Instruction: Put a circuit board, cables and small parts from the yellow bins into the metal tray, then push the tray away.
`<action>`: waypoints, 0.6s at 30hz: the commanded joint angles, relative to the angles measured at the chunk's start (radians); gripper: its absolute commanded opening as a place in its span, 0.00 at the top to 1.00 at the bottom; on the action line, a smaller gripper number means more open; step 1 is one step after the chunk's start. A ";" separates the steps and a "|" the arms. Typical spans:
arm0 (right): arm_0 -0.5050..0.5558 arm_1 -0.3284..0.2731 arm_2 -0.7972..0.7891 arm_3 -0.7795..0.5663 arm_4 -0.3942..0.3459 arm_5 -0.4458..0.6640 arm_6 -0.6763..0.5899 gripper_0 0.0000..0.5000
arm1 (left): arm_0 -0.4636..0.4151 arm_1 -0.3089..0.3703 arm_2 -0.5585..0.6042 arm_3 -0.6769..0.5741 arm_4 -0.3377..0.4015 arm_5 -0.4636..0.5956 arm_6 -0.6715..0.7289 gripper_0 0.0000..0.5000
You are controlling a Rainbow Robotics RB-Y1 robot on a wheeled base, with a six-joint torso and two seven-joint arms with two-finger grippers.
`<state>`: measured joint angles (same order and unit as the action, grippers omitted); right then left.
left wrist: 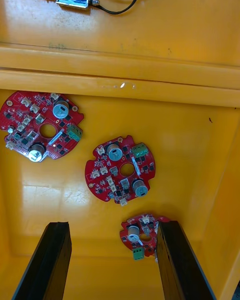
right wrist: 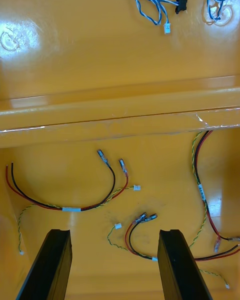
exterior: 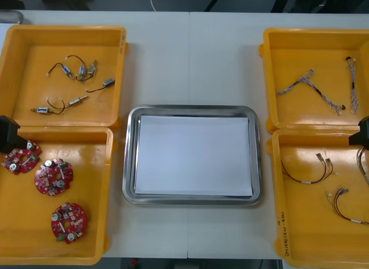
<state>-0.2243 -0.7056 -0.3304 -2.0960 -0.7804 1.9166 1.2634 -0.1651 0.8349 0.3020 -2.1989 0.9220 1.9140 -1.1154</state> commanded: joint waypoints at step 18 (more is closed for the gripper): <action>0.017 -0.061 -0.062 -0.033 -0.019 0.003 0.019 0.00 | 0.025 0.039 0.017 -0.013 0.012 0.006 -0.107 0.00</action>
<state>-0.2237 -0.7257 -0.3584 -2.0967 -0.7843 1.9166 1.2634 -0.1558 0.8349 0.3020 -2.1986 0.9227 1.9140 -1.1154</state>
